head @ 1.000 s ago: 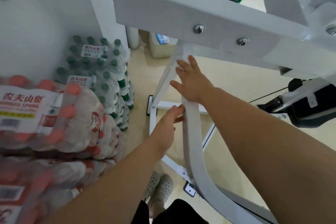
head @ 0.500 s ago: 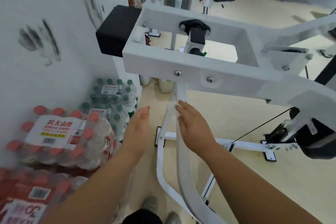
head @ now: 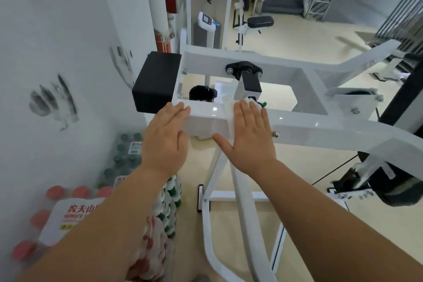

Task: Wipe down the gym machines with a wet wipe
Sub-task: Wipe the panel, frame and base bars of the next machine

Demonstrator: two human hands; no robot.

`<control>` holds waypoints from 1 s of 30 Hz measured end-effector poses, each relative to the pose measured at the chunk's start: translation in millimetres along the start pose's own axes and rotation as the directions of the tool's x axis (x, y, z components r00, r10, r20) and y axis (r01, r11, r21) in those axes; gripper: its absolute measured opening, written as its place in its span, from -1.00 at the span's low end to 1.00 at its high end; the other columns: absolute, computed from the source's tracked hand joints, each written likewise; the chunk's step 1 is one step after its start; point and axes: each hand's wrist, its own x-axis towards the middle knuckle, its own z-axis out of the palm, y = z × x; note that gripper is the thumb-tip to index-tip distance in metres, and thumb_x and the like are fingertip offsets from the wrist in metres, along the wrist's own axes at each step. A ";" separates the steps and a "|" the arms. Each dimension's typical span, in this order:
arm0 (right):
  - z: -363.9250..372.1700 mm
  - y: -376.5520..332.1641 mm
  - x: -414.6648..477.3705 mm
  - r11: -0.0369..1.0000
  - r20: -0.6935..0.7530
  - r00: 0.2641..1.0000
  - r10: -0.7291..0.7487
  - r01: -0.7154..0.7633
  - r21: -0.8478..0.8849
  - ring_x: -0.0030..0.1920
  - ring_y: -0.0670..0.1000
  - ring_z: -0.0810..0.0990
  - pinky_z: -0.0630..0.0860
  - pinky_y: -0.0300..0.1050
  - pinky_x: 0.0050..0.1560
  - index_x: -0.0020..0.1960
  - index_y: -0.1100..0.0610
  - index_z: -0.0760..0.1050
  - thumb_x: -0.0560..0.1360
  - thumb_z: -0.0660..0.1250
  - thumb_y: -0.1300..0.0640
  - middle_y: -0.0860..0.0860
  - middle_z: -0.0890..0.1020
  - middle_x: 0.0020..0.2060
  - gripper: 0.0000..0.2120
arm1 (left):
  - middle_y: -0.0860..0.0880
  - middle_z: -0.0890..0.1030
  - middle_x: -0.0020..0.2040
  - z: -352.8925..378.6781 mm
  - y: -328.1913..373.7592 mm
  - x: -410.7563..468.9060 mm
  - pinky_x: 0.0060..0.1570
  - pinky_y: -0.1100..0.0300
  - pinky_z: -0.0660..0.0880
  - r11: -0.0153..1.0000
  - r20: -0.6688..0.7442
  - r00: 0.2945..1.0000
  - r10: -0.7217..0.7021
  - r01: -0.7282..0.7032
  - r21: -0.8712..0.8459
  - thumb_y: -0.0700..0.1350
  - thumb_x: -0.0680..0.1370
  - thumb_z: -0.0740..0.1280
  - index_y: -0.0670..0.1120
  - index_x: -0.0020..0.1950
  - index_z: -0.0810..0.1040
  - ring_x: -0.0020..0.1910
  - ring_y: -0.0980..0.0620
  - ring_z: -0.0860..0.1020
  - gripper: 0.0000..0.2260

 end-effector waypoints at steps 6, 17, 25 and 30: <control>5.3 -47.7 4.0 0.980 0.007 0.980 -0.197 0.197 -0.013 0.65 0.14 -0.09 -0.11 0.17 0.62 0.66 0.17 -0.04 0.57 -0.07 -0.45 0.12 0.01 0.65 -0.09 | -0.13 0.63 0.18 -4.1 -12.1 13.6 0.28 0.07 0.41 0.982 -0.133 0.988 0.081 -0.102 -0.160 -0.18 0.48 0.09 -0.20 0.20 0.62 0.20 -0.08 0.49 -0.58; -1.4 -0.2 -1.0 0.960 -0.031 0.959 0.281 -0.281 0.011 0.63 0.20 -0.07 -0.20 0.21 0.60 0.63 0.14 0.03 0.40 -0.21 -0.62 0.14 0.09 0.62 0.08 | -0.13 0.68 0.05 -4.0 -24.3 25.4 0.14 0.31 0.38 0.951 -0.158 0.977 0.142 -0.179 -0.253 -0.22 0.49 0.11 -0.22 0.04 0.67 0.02 -0.10 0.54 -0.65; 12.1 -66.1 6.4 0.995 -0.058 0.995 -0.079 0.082 0.064 0.65 0.14 -0.07 -0.17 0.20 0.59 0.66 -0.03 -0.01 0.65 -0.22 -0.31 0.04 0.07 0.65 -0.34 | -0.14 0.63 0.14 -13.8 -27.8 21.1 0.22 0.32 0.37 0.936 -0.096 0.987 0.129 -0.154 -0.315 -0.18 0.52 0.09 -0.25 0.24 0.60 0.12 -0.03 0.52 -0.59; 7.9 -19.3 6.5 0.974 -0.148 0.968 0.202 -0.182 0.134 0.59 0.08 0.17 -0.06 0.05 0.59 0.58 -0.11 0.28 0.67 -0.16 -0.16 -0.02 0.33 0.56 -0.46 | -0.12 0.58 0.31 -22.1 -42.3 24.3 0.44 0.12 0.33 0.933 -0.019 0.982 0.189 -0.186 -0.309 -0.14 0.57 0.09 -0.21 0.32 0.56 0.34 -0.05 0.48 -0.58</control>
